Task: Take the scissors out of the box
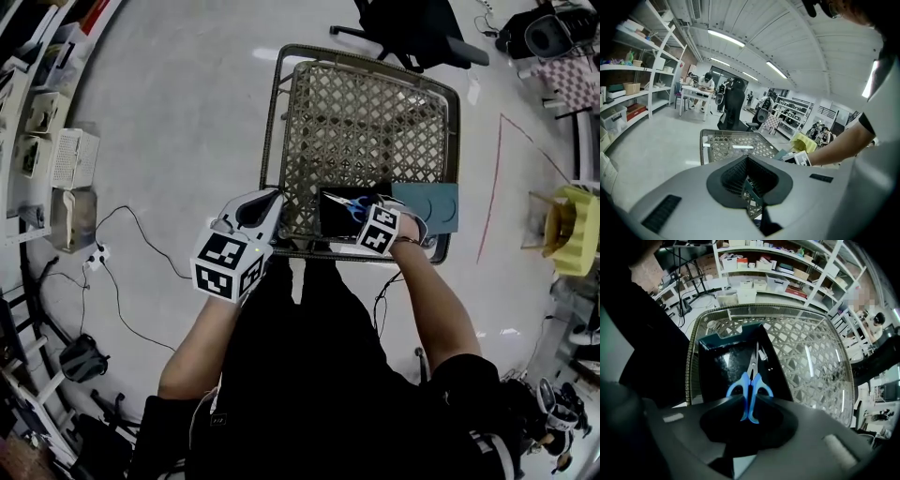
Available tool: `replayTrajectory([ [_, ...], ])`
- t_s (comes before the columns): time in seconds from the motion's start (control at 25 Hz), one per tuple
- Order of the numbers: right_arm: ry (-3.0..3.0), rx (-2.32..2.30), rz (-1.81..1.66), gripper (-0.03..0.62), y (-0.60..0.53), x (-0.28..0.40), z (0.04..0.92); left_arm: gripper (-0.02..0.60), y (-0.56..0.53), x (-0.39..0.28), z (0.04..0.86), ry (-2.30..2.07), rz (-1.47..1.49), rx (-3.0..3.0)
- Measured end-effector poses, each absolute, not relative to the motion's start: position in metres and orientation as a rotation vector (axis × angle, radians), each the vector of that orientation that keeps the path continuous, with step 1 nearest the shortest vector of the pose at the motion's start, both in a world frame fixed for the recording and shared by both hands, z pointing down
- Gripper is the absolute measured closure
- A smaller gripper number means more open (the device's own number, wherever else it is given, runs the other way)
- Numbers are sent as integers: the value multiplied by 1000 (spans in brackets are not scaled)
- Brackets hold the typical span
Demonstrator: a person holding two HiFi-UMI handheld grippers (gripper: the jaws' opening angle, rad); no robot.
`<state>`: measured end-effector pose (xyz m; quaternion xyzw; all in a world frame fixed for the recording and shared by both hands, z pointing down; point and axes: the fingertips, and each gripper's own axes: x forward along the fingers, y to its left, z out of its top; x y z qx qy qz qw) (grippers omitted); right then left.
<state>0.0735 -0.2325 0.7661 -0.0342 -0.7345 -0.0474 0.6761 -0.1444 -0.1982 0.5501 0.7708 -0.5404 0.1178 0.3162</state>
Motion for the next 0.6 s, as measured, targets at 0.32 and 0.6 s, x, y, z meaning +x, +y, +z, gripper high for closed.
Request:
replayTrajectory([
  [0.32, -1688, 47, -50, 503, -234, 86, 733, 575, -204, -141, 527, -1402, 292, 2111],
  [0.6, -1734, 175, -41, 503, -238, 95, 700, 575, -210, -137, 503, -1384, 274, 2194],
])
